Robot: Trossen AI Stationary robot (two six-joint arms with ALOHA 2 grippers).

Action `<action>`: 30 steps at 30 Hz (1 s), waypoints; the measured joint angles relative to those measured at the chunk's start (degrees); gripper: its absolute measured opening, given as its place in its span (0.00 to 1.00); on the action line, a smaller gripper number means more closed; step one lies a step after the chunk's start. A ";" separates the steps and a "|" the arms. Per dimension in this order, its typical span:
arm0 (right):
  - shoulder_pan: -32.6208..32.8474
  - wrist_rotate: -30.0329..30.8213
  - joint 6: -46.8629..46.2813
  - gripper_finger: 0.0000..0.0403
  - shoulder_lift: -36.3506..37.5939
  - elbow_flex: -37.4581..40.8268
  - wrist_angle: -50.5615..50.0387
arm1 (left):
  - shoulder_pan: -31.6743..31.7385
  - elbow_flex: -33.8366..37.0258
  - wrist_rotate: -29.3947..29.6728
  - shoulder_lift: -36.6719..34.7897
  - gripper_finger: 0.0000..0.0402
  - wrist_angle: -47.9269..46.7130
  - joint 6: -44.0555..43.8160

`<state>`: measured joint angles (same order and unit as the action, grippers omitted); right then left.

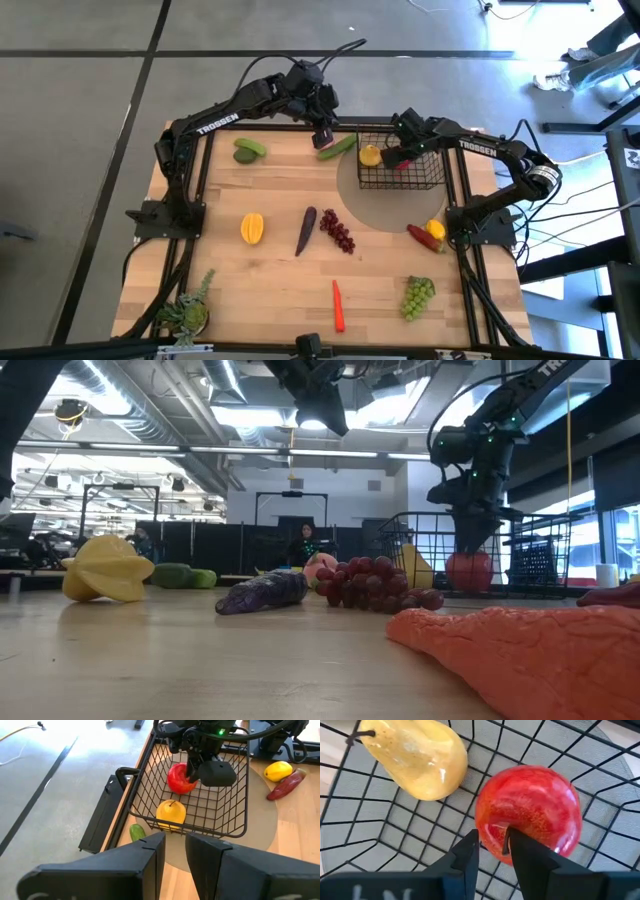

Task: Build produce basket
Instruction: Put the red apple into the black wire basket, then put the yellow starfruit into the black wire basket

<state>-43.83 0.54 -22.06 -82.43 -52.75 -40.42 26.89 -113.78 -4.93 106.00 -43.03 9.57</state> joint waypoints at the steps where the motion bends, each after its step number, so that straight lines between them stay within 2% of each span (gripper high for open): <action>1: -0.16 0.04 0.01 0.28 0.00 0.00 0.01 | 0.00 0.00 0.00 0.00 0.16 0.00 0.01; 8: -0.34 8.57 0.06 0.28 0.00 0.00 1.32 | 0.00 0.00 0.00 0.00 0.16 0.00 0.01; 15: -0.31 9.46 -0.12 0.28 0.02 0.00 3.60 | 0.00 0.00 0.00 0.00 0.16 0.00 0.03; 23: -0.31 10.46 -7.86 0.28 1.96 0.00 2.17 | 0.11 0.00 -0.02 0.00 0.16 0.00 0.03; 28: -0.32 19.25 -10.92 0.28 6.33 0.00 -1.23 | 0.20 0.00 -0.02 0.00 0.16 0.00 0.03; 30: -0.36 20.34 -11.15 0.28 8.40 0.00 -2.79 | 0.20 0.00 -0.02 0.00 0.16 -0.01 0.03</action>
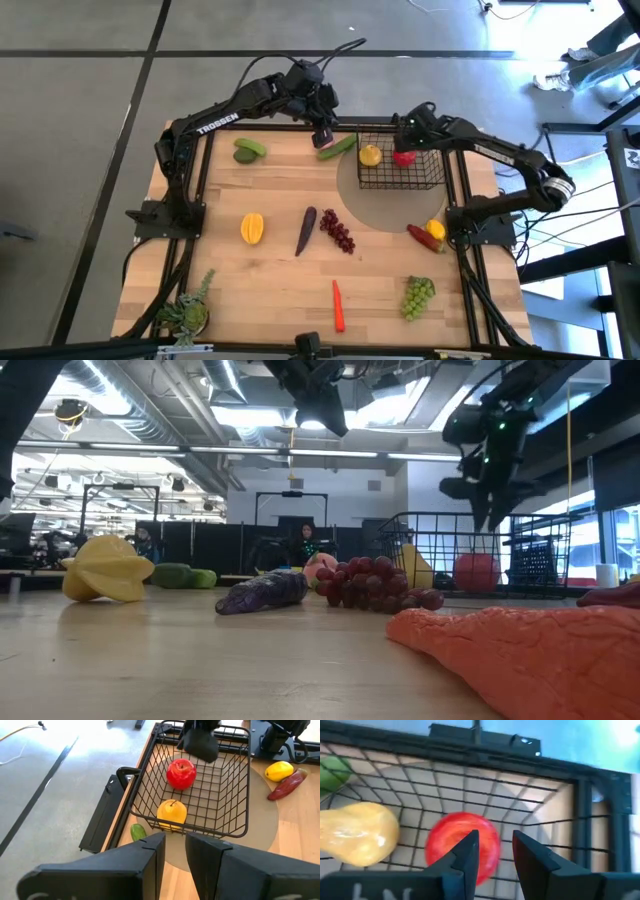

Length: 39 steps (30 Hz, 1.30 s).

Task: Build produce basket
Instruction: Put the yellow starfruit into the black wire basket

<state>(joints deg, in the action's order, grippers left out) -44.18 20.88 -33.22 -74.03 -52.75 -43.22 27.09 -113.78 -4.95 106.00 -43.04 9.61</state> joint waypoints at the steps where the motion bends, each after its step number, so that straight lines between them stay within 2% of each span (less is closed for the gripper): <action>1: 0.01 -0.59 0.47 0.28 1.16 0.00 -0.37 | 0.08 0.00 0.00 0.00 0.16 -0.06 0.00; 6: 0.26 -12.06 8.55 0.28 7.86 0.00 -0.48 | 1.41 0.00 0.02 0.00 0.16 -3.99 -2.77; 13: 3.13 -20.44 18.25 0.28 17.53 0.00 -0.31 | 4.93 0.00 -0.95 0.18 0.16 -18.95 -6.57; 18: 6.02 -22.45 21.31 0.28 22.38 0.00 -0.29 | 4.81 0.00 -3.32 0.24 0.16 -27.48 -12.55; 22: 8.42 -24.15 25.19 0.28 24.10 0.00 0.08 | 3.87 0.00 -2.42 0.24 0.16 -33.75 -14.24; 25: 10.20 -26.26 27.97 0.28 24.63 -0.02 1.01 | 3.54 0.00 -0.71 0.24 0.16 -37.70 -16.64; 30: 12.82 -27.03 29.23 0.28 24.71 -0.02 3.02 | 4.86 0.00 5.94 0.22 0.16 -47.08 -23.40; 32: 13.36 -27.03 29.38 0.28 24.71 -0.02 3.21 | 5.23 0.74 6.80 -0.24 0.16 -46.69 -26.34; 39: 13.86 -27.01 30.02 0.28 24.71 -0.02 3.16 | 4.95 8.40 1.67 -5.99 0.16 -46.79 -38.75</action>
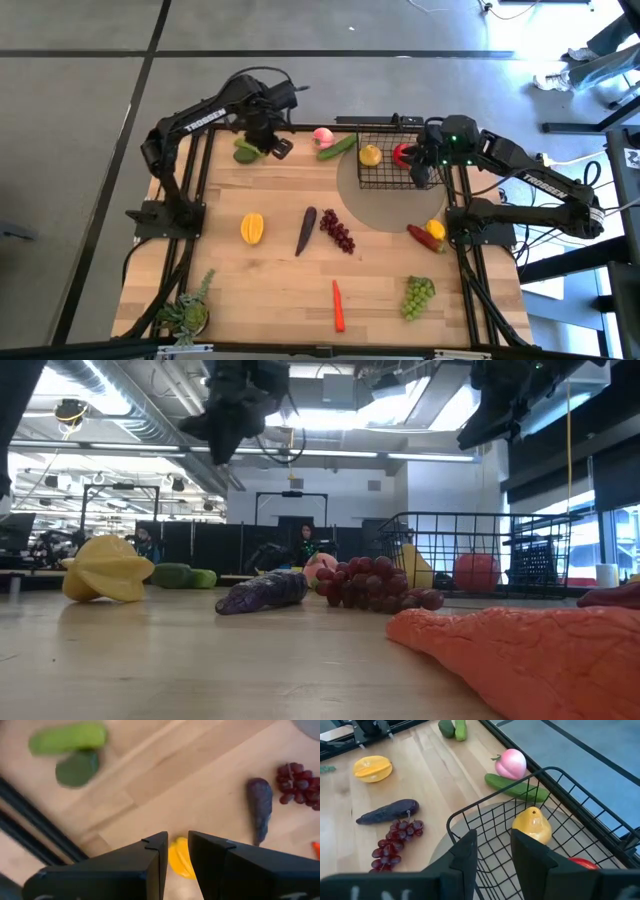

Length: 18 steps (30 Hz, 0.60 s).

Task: Build produce basket
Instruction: Put the yellow starfruit into the black wire basket

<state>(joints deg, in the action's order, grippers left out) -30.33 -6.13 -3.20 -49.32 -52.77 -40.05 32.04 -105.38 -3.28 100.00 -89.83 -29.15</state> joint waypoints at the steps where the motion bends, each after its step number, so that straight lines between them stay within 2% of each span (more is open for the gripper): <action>1: 0.00 -0.01 0.26 0.28 0.00 0.00 0.00 | -0.57 1.80 -0.53 -1.24 0.16 -0.04 -2.34; 6: 0.00 -0.02 3.46 0.28 -0.02 0.00 0.00 | -4.82 12.94 -5.75 -8.16 0.16 -0.22 -13.20; 12: 0.00 -0.02 6.29 0.28 -0.02 0.00 0.09 | -12.09 23.99 -7.90 -13.46 0.16 1.12 -26.89; 18: -0.02 -0.02 6.76 0.28 -0.02 0.00 1.64 | -17.77 32.02 -8.49 -13.99 0.16 9.99 -29.55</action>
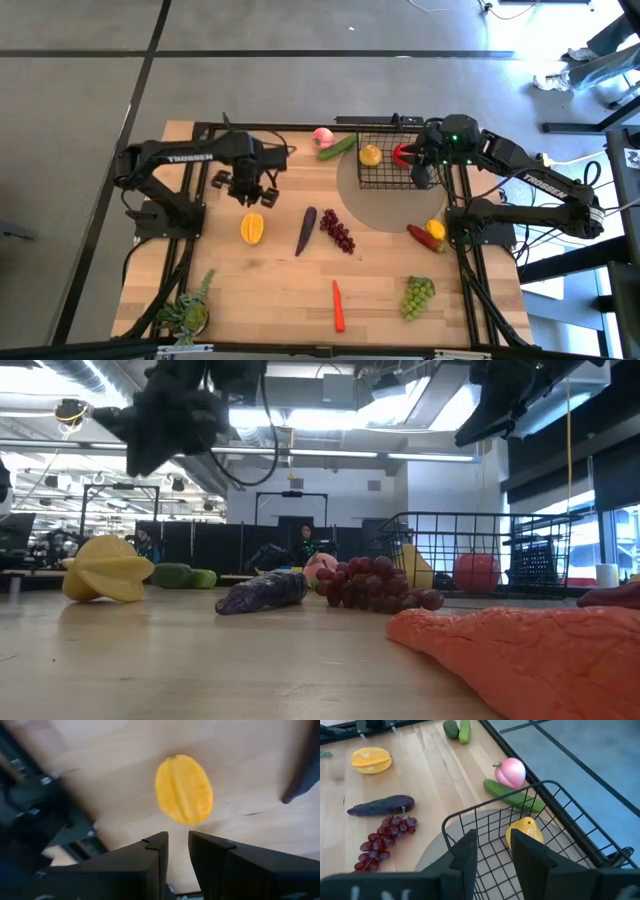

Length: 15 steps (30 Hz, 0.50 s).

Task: Build produce basket
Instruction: Put the yellow starfruit into the black wire basket

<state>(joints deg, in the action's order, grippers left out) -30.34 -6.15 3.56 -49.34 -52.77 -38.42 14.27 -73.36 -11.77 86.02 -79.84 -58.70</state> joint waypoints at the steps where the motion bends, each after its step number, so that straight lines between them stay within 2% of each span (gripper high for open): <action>1: 0.00 0.00 0.10 0.28 0.00 0.00 0.28 | -0.61 1.44 -0.49 0.00 0.16 2.04 -0.64; 6: 0.00 0.00 0.42 0.28 0.00 0.00 1.47 | -3.23 8.77 -3.82 0.33 0.16 13.86 -5.69; 12: -0.01 0.00 0.43 0.28 0.00 0.00 1.42 | -5.94 11.92 1.73 0.28 0.16 14.84 -8.43; 15: 0.00 0.00 0.43 0.28 0.00 0.00 1.40 | -6.61 13.10 1.76 0.28 0.16 14.95 -8.76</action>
<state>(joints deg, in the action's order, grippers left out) -30.35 -6.15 3.99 -49.34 -52.77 -37.01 7.66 -60.26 -10.01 86.30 -64.89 -67.46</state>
